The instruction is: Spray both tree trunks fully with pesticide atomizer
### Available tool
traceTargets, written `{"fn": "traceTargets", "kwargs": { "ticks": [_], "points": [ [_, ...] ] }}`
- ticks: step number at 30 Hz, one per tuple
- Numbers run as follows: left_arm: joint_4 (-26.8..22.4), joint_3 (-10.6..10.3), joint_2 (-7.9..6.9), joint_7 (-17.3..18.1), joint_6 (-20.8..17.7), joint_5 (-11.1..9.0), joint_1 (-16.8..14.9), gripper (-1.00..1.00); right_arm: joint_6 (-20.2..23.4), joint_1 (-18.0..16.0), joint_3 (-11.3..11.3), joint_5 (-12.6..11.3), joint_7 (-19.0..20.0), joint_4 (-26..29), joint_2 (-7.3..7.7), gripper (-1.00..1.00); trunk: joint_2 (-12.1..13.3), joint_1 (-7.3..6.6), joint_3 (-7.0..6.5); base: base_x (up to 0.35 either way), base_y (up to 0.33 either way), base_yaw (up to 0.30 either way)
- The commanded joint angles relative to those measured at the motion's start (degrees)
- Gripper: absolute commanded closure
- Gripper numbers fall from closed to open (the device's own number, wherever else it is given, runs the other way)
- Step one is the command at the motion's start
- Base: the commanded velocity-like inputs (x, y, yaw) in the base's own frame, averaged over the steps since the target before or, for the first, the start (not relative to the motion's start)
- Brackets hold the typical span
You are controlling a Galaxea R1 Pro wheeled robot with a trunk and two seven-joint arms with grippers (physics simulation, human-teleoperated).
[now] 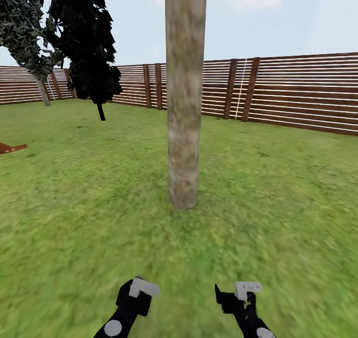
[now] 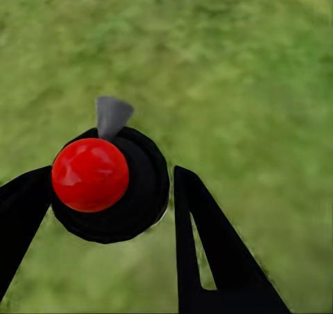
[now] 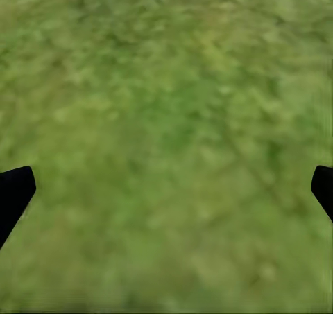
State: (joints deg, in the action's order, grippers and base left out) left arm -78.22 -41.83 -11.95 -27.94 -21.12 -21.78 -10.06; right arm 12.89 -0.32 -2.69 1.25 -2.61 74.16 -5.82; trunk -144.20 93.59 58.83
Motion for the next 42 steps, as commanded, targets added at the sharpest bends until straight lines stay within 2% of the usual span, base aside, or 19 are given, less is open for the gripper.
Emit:
{"fn": "traceTargets", "kwargs": {
  "ticks": [1, 3, 6, 7, 8, 9, 11, 14, 21, 24, 25, 26, 28, 29, 33, 35, 37, 39, 42],
  "points": [
    [-0.2, -0.2, -0.41, -0.5, -0.2, -0.5, -0.3, 1.0, 1.1, -0.2, 0.0, 0.2, 0.6, 0.4, 0.05, -1.0, 0.0, -0.01, 0.06, 0.0, 0.0, 0.0],
    [-0.9, -0.2, -2.34, 0.9, -0.4, -0.4, -1.4, 1.0, 5.6, -1.0, 0.8, 0.3, 3.8, 2.4, 0.94, -1.0, 0.0, -0.01, 0.06, 0.0, 0.0, 0.0],
    [-2.1, -0.2, -6.32, 6.6, -0.6, 0.1, -3.3, 1.0, 11.0, -3.1, 1.6, 0.3, 7.2, 5.3, 2.81, -1.0, 0.0, -0.01, 0.06, 0.0, 0.0, 0.0],
    [-2.3, -0.2, -7.57, 8.8, -0.6, 0.8, -4.0, 1.0, 13.0, -4.2, 1.7, 0.3, 8.6, 6.5, 3.28, -1.0, 0.0, -0.01, 0.06, 0.0, 0.0, 0.0],
    [-2.3, -0.2, -8.38, 10.2, -0.7, 3.0, -4.4, 1.0, 15.4, -5.8, 1.9, 0.4, 10.1, 8.1, 3.74, -1.0, 0.0, -0.01, 0.06, 0.0, 0.0, 0.0],
    [-2.4, -0.2, -8.62, 10.8, -0.7, 4.4, -4.5, 1.0, 16.7, -6.5, 1.9, 0.4, 10.8, 8.9, 4.05, -1.0, 0.0, -0.01, 0.06, 0.0, 0.0, 0.0],
    [-2.6, -0.2, -9.14, 12.3, -1.1, 10.8, -4.8, 1.0, 22.2, -9.5, 2.0, 0.4, 13.5, 12.5, 5.93, -1.0, 0.0, -0.01, 0.06, 0.0, 0.0, 0.0],
    [-2.9, -0.3, -9.38, 14.1, -1.2, 15.1, -4.8, 1.0, 28.0, -13.1, 2.1, 0.3, 18.4, 16.3, 8.05, -1.0, 0.0, -0.01, 0.06, 0.0, 0.0, 0.0],
    [-2.9, -0.3, -9.41, 15.0, -0.8, 16.7, -4.8, 1.0, 32.5, -17.0, 4.2, 0.2, 24.1, 17.7, 8.89, -1.0, 0.0, -0.01, 0.06, 0.0, 0.0, 0.0],
    [-3.0, -0.5, -9.08, 14.7, -0.6, 16.8, -4.8, 1.0, 36.0, -19.7, 6.2, 0.3, 32.1, 17.5, 9.28, -1.0, 0.0, -0.01, 0.06, 0.0, 0.0, 0.0],
    [-3.0, -0.5, -8.8, 14.6, -0.6, 16.8, -4.8, 1.0, 36.3, -20.1, 6.5, 0.4, 33.3, 17.4, 9.35, -1.0, 0.0, -0.01, 0.06, 0.0, 0.0, 0.0],
    [-3.0, -0.5, -7.78, 14.5, -0.7, 16.9, -4.8, 1.0, 36.8, -20.6, 6.9, 0.6, 35.0, 17.4, 9.39, -1.0, 0.0, -0.01, 0.06, 0.0, 0.0, 0.0],
    [-2.8, -0.7, -4.3, 14.1, -1.1, 17.9, -4.8, 1.0, 37.3, -21.1, 7.3, 0.9, 36.7, 17.4, 9.43, -1.0, 0.0, -0.01, 0.06, 0.0, 0.0, 0.0],
    [-2.6, -0.7, -2.7, 13.9, -1.2, 19.3, -4.9, 1.0, 37.4, -21.2, 7.4, 1.0, 37.2, 17.3, 9.44, 1.0, 0.0, -0.01, 0.06, 0.0, 0.0, 0.0],
    [-2.2, -0.6, 5.15, 13.5, -3.2, 25.6, -4.9, 1.0, 37.7, -21.5, 7.3, 1.1, 37.4, 17.2, 9.45, 1.0, 0.0, -0.01, 0.06, 0.0, 0.0, 0.0],
    [-2.3, -0.6, 7.64, 13.5, -5.0, 28.6, -4.9, 1.0, 38.5, -21.5, 6.9, 1.1, 37.4, 17.4, 9.19, 1.0, 0.0, -0.01, 0.06, 0.0, 0.0, 0.0],
    [-2.2, -0.5, 10.38, 13.1, -6.0, 30.2, -4.9, 1.0, 39.6, -21.6, 5.0, 1.1, 37.3, 17.6, 9.07, 1.0, 0.0, -0.01, 0.06, 0.0, 0.0, 0.0],
    [-2.2, -0.6, 11.83, 11.0, -7.0, 30.9, -4.9, 1.0, 40.2, -21.6, 3.2, 1.1, 37.3, 17.6, 9.0, 1.0, 0.0, -0.01, 0.06, 0.0, 0.0, 0.0],
    [-2.1, -0.7, 12.94, 6.4, -7.7, 31.2, -5.0, 1.0, 41.9, -21.6, 1.3, 1.2, 37.3, 17.7, 8.89, 1.0, 0.0, -0.01, 0.06, 0.0, 0.0, 0.0]
  ]
}}
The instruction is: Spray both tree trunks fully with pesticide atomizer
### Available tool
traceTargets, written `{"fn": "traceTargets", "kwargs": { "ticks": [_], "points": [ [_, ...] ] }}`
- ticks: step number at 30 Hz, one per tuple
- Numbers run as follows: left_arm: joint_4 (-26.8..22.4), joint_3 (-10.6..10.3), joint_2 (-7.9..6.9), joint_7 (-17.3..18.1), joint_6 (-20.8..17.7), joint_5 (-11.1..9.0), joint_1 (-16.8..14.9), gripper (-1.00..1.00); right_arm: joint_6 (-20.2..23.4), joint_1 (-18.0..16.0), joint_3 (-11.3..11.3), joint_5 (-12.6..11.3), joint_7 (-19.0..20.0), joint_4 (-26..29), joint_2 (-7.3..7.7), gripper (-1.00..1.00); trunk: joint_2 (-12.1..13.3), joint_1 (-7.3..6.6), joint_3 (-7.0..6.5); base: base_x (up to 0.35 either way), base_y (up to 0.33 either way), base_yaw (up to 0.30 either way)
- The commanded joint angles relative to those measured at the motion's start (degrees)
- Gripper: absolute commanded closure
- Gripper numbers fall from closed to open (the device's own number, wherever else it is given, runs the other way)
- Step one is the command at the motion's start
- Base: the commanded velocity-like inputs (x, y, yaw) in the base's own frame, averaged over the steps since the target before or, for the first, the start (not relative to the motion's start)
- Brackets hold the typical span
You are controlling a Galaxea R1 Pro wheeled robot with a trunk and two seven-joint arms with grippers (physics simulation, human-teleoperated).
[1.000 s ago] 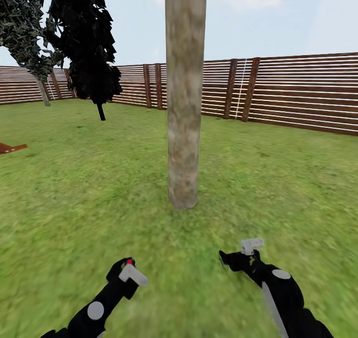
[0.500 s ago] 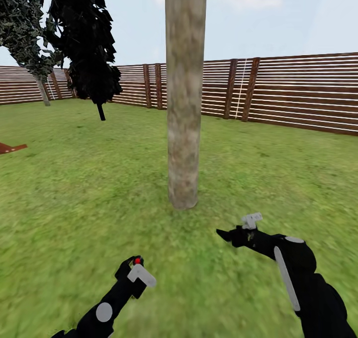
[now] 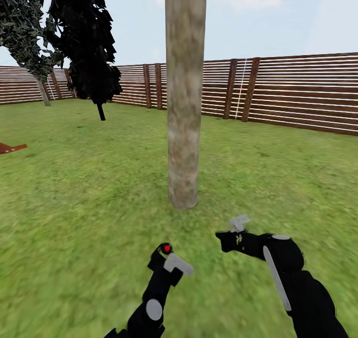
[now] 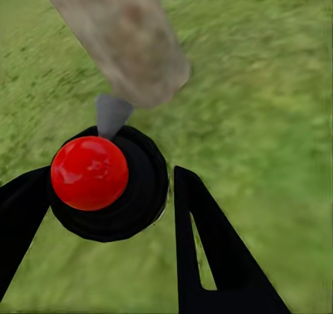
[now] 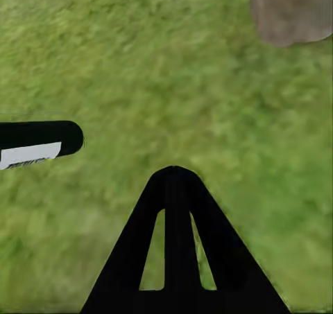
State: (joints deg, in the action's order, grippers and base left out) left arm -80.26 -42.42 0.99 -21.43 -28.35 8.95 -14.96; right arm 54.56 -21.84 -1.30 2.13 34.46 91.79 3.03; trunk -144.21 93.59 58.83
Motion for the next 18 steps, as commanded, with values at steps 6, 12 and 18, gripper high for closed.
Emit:
{"fn": "traceTargets", "kwargs": {
  "ticks": [6, 12, 18],
  "points": [
    [0.1, -0.2, 0.79, -2.7, -0.8, 0.6, -0.1, 1.0, 3.1, -0.4, -2.4, 0.4, 0.2, 0.1, 0.42, 1.0, 0.0, -0.01, 0.06, 0.0, 0.0, 0.0],
    [0.2, -0.1, 0.75, -2.9, -0.7, 0.6, -0.1, 1.0, 3.1, -0.6, -2.6, 0.2, 0.7, 0.1, 0.52, 1.0, 0.0, -0.01, 0.06, 0.0, 0.0, 0.0],
    [0.2, -0.1, 0.71, -3.2, -0.2, 0.6, -0.1, 1.0, 3.0, -0.7, -2.6, -0.5, 1.4, 0.1, 0.59, 1.0, 0.0, -0.01, 0.06, 0.0, 0.0, 0.0]
  ]
}}
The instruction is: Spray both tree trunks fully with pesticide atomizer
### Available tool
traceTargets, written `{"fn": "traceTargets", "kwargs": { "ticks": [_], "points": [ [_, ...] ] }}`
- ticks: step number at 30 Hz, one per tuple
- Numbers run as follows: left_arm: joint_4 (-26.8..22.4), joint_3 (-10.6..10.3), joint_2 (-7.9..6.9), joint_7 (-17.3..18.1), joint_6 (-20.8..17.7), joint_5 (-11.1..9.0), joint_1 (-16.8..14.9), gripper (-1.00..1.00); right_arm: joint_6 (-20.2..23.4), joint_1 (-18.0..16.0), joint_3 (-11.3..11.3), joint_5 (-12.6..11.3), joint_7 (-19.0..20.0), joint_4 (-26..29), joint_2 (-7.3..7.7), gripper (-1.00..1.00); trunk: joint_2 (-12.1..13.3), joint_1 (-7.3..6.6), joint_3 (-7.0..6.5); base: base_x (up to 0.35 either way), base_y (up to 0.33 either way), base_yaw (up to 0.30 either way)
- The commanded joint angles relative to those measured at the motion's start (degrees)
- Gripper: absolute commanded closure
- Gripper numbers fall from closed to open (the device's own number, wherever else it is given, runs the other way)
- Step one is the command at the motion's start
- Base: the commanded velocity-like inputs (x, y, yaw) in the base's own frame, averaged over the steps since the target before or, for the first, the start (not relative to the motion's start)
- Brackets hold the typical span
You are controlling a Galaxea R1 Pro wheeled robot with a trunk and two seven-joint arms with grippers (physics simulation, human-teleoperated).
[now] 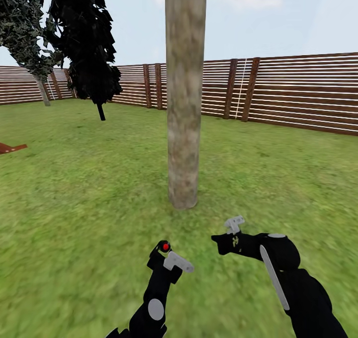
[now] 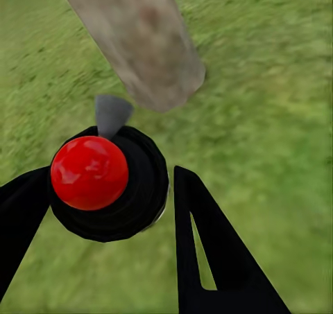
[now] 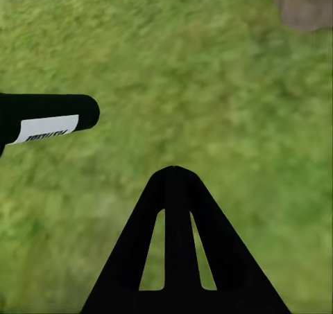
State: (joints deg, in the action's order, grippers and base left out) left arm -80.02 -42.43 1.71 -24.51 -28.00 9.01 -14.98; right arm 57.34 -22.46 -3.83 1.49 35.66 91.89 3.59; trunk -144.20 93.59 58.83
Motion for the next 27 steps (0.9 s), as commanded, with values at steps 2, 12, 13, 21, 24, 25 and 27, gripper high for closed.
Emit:
{"fn": "traceTargets", "kwargs": {
  "ticks": [2, 12, 13, 21, 24, 25, 27],
  "points": [
    [0.0, -0.1, 0.0, -0.2, -0.4, 0.6, -0.1, 1.0, 0.3, 0.0, 0.0, 0.1, 2.1, 0.0, 0.07, 1.0, 0.0, -0.01, 0.05, 0.0, 0.0, 0.0],
    [0.0, -0.1, 0.05, -0.3, -0.3, 0.7, -0.1, 1.0, -0.3, 0.2, -0.1, 0.0, 10.9, 0.0, -0.42, 1.0, 0.0, -0.01, 0.05, 0.0, 0.0, 0.0],
    [0.0, -0.2, 0.05, -0.3, -0.3, 0.7, -0.1, 1.0, -0.3, 0.2, -0.1, 0.0, 11.1, 0.0, -0.46, 1.0, 0.0, -0.01, 0.05, 0.0, 0.0, 0.0],
    [0.0, -0.2, 0.05, -0.3, -0.2, 0.7, -0.1, 1.0, -0.3, 0.2, 0.2, 0.2, 15.1, 0.0, -0.61, 1.0, 0.0, -0.01, 0.05, 0.0, 0.0, 0.0],
    [0.0, -0.3, 0.05, -0.3, -0.2, 0.6, -0.1, 1.0, -0.3, 0.2, 0.2, 0.2, 15.3, 0.0, -0.71, 1.0, 0.0, -0.01, 0.05, 0.0, 0.0, 0.0],
    [0.0, -0.3, 0.05, -0.3, -0.2, 0.6, -0.1, 1.0, -0.2, 0.2, 0.3, 0.2, 15.3, 0.0, -0.77, 1.0, 0.0, -0.01, 0.05, 0.0, 0.0, 0.0],
    [0.0, -0.3, 0.05, -0.3, -0.2, 0.6, -0.1, 1.0, -0.2, 0.2, 0.6, 0.2, 15.3, 0.0, -1.02, 1.0, 0.0, -0.01, 0.05, 0.0, 0.0, 0.0]
  ]
}}
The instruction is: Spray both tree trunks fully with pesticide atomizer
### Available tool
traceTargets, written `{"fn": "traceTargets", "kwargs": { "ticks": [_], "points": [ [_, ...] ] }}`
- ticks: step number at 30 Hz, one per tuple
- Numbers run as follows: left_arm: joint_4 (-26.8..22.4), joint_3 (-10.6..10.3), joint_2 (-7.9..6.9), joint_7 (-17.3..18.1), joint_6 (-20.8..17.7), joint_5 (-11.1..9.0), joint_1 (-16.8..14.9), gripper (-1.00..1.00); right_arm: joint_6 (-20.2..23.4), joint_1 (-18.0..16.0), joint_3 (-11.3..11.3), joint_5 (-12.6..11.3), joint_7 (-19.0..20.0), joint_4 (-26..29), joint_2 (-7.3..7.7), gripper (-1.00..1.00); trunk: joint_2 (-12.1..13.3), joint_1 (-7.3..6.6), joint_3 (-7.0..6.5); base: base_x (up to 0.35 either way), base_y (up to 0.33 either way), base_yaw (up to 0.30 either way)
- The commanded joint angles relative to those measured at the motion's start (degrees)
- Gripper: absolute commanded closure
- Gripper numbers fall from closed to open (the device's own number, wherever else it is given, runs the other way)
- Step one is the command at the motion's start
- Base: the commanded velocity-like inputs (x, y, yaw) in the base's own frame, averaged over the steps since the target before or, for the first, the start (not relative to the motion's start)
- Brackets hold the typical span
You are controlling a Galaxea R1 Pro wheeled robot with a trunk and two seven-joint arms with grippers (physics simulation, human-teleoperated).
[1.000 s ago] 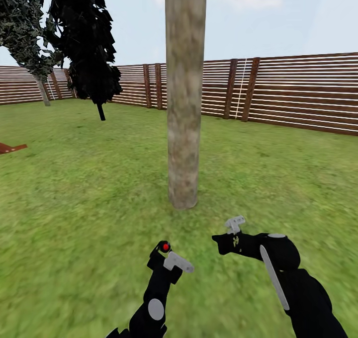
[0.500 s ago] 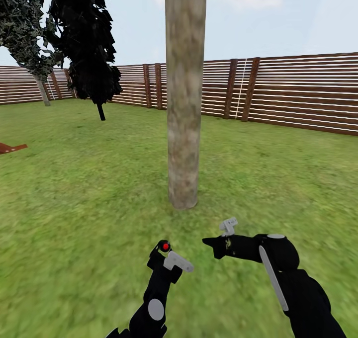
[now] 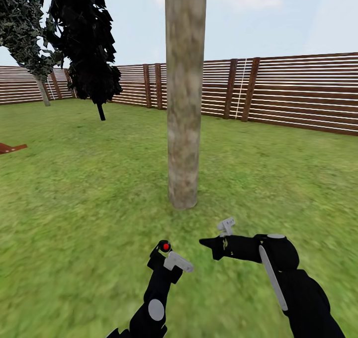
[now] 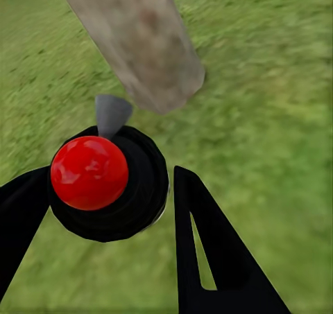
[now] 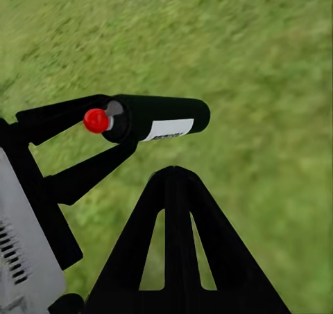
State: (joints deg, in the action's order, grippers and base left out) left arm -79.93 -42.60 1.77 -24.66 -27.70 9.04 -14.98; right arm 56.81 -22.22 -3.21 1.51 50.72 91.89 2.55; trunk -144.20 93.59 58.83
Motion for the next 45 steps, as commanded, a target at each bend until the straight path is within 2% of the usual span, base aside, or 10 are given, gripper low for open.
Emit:
{"fn": "traceTargets", "kwargs": {
  "ticks": [1, 22, 29, 39, 45],
  "points": [
    [0.0, -0.1, -0.01, -0.1, -0.5, 0.6, -0.1, 1.0, 0.3, 0.0, 0.2, 0.2, 0.2, 0.0, -0.13, 1.0, 0.0, -0.01, 0.05, 0.0, 0.0, 0.0],
    [0.0, -0.4, -0.01, 0.0, -0.5, 0.5, 0.0, 1.0, 0.4, 0.0, 0.5, 0.1, 0.3, 0.0, -0.61, 1.0, 0.0, -0.01, 0.05, 0.0, 0.0, 0.0],
    [0.0, -1.1, 0.0, 0.0, -0.5, 0.4, 0.0, 1.0, 0.3, 0.1, 0.3, 0.1, 0.3, 0.0, -1.62, 1.0, 0.0, -0.01, 0.05, 0.0, 0.0, 0.0],
    [-0.1, -1.3, 0.08, 0.0, -0.5, 0.4, 0.0, 1.0, 0.3, 0.1, 0.2, 0.0, 0.3, 0.0, -1.84, 1.0, 0.0, -0.01, 0.05, 0.0, 0.0, 0.0],
    [0.0, -1.8, 0.08, 0.0, -0.5, 0.4, 0.0, 1.0, 0.3, 0.2, 0.0, 0.0, 0.3, 0.0, -3.05, 1.0, 0.0, -0.01, 0.05, 0.0, 0.0, 0.0]
  ]
}}
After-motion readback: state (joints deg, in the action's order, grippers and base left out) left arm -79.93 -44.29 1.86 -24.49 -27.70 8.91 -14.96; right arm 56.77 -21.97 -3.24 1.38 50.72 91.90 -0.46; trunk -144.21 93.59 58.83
